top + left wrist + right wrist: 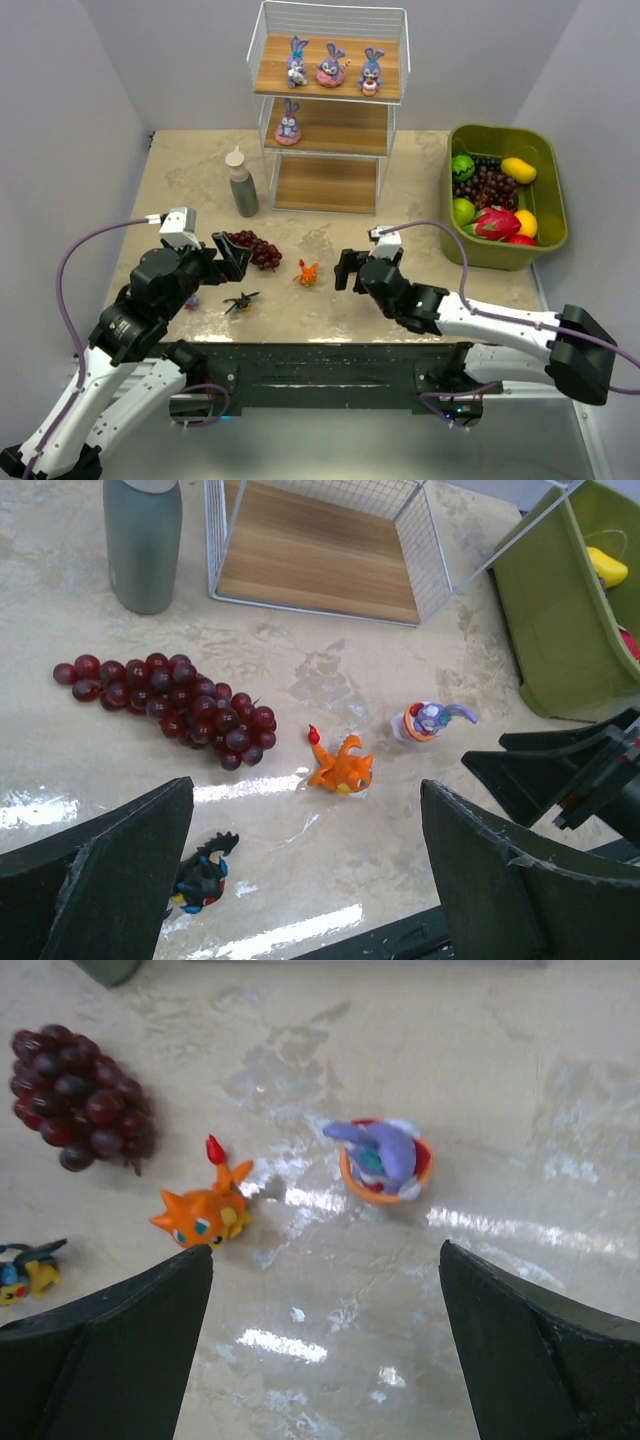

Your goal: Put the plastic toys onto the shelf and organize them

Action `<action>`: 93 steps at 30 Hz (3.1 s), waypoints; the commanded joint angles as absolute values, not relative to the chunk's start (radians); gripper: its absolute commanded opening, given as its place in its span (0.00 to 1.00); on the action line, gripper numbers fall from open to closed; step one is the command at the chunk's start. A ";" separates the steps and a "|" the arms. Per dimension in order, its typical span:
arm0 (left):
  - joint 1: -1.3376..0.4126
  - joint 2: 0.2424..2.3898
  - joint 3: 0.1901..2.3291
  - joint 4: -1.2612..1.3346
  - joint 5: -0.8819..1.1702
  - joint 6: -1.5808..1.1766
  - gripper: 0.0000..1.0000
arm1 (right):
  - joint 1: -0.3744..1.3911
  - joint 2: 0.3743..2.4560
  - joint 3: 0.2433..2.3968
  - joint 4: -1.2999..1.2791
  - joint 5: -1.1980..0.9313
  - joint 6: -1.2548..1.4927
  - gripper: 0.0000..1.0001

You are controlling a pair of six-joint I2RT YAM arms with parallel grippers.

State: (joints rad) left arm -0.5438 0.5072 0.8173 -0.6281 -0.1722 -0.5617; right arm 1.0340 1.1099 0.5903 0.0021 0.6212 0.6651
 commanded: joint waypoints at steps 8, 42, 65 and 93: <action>-0.541 0.485 0.776 -0.580 -0.158 -0.552 1.00 | 1.193 1.543 0.739 -0.159 1.034 1.213 0.92; -0.543 0.497 0.752 -0.571 -0.144 -0.512 1.00 | 1.039 1.824 0.919 -0.043 1.189 1.120 0.73; -0.541 0.508 0.750 -0.546 -0.141 -0.503 0.99 | 1.026 1.798 0.939 -0.040 1.198 1.091 0.22; -0.543 0.495 0.638 -0.483 -0.219 -0.500 1.00 | 0.844 1.712 1.635 -0.063 0.681 0.319 0.20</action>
State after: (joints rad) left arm -0.5438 0.4988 0.6533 -0.5331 -0.2173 -0.5129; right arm 0.8871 1.6371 1.5040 0.0105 0.7650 0.3679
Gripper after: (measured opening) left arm 0.994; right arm 0.556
